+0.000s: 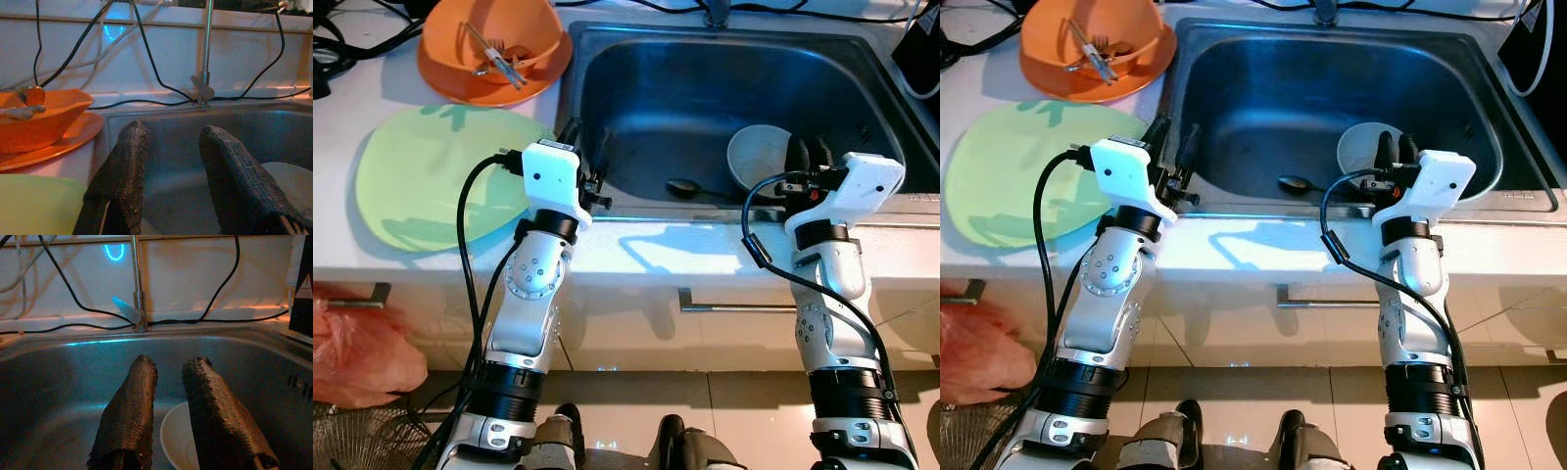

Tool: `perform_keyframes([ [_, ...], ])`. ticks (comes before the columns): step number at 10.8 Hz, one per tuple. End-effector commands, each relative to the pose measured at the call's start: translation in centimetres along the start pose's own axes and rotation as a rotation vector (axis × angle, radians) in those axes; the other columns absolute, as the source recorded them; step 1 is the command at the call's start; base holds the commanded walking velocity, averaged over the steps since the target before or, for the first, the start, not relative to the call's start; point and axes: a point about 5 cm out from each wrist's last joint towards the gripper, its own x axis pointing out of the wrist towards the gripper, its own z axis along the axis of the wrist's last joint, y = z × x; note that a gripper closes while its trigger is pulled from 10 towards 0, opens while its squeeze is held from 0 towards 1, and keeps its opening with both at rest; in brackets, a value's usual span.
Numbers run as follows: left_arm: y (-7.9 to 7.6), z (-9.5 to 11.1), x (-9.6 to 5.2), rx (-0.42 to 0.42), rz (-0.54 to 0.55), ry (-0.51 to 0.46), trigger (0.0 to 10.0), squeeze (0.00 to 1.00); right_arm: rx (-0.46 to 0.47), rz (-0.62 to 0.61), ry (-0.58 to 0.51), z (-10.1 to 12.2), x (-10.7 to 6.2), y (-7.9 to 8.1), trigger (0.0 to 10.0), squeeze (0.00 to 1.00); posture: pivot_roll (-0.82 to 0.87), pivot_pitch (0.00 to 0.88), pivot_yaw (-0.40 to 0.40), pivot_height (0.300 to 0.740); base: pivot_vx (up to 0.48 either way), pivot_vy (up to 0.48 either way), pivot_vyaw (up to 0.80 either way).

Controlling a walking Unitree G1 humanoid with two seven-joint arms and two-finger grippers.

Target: Kitchen organization

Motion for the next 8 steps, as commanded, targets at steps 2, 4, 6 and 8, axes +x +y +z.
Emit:
perform_keyframes([
  [2, -0.1, 0.6, 0.3, 0.005, -0.001, -0.029, 10.0, 0.00, -0.006, 0.000, 0.011, -0.1, -0.1, 0.0, 10.0, 0.00, 0.14, 0.190, -0.033, 0.740, 0.000, 0.000, 0.00],
  [4, -0.1, 0.9, 0.4, 0.008, -0.001, -0.043, 10.0, 0.00, -0.003, 0.002, 0.006, 0.0, -0.1, 0.1, 10.0, 0.00, 0.14, 0.188, -0.032, 0.740, 0.000, 0.000, 0.00],
  [6, -0.2, 2.7, 1.0, 0.007, -0.025, -0.086, 10.0, 0.00, 0.002, 0.007, 0.012, -0.2, -0.1, 0.3, 10.0, 0.00, 0.15, 0.198, -0.035, 0.740, 0.000, 0.000, 0.00],
  [8, 0.6, 5.0, 1.7, 0.010, -0.028, -0.137, 10.0, 0.00, 0.005, 0.008, 0.022, -0.4, -0.2, 0.4, 10.0, 0.00, 0.16, 0.206, -0.036, 0.740, 0.000, 0.000, 0.00],
])
